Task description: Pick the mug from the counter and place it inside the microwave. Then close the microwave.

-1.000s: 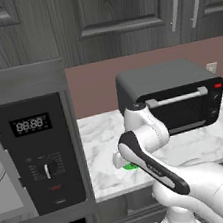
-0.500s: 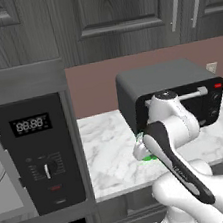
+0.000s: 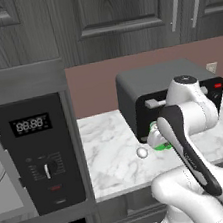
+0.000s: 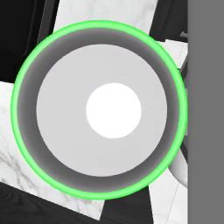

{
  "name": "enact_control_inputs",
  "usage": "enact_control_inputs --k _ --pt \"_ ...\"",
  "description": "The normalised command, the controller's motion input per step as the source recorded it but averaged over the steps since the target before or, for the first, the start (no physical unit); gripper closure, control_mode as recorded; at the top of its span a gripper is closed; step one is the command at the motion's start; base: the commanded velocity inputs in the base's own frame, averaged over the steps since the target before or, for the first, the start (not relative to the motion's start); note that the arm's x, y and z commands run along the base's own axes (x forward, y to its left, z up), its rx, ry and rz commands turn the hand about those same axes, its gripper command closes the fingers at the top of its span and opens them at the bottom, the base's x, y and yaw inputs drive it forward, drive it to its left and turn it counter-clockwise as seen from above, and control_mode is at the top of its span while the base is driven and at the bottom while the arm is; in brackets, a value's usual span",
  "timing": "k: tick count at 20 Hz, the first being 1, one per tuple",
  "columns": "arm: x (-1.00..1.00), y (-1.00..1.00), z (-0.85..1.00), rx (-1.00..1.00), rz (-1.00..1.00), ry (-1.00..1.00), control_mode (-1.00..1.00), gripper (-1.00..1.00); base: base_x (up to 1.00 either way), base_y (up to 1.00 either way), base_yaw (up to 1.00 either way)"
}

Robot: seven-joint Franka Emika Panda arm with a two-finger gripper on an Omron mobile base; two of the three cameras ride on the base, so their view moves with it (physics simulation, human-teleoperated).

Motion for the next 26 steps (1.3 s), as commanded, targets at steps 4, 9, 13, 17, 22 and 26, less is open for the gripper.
enact_control_inputs --k 4,9,13,17,22,26 --pt "-0.29 -0.31 0.35 0.00 -0.11 0.00 -1.00 1.00 0.00 0.00 0.00" --pt "-0.45 -0.29 0.23 0.00 -0.13 0.00 -1.00 1.00 0.00 0.00 0.00" --pt "-0.42 -0.21 0.11 0.00 -0.14 0.00 -1.00 1.00 0.00 0.00 0.00" --pt "-0.48 -0.03 0.33 -0.01 -0.09 -0.07 -1.00 1.00 0.00 0.00 0.00" --pt "-0.41 0.00 0.39 -0.01 -0.06 -0.10 -1.00 1.00 0.00 0.00 0.00" --pt "-0.43 0.00 0.45 0.00 -0.04 -0.13 -1.00 1.00 0.00 0.00 0.00"
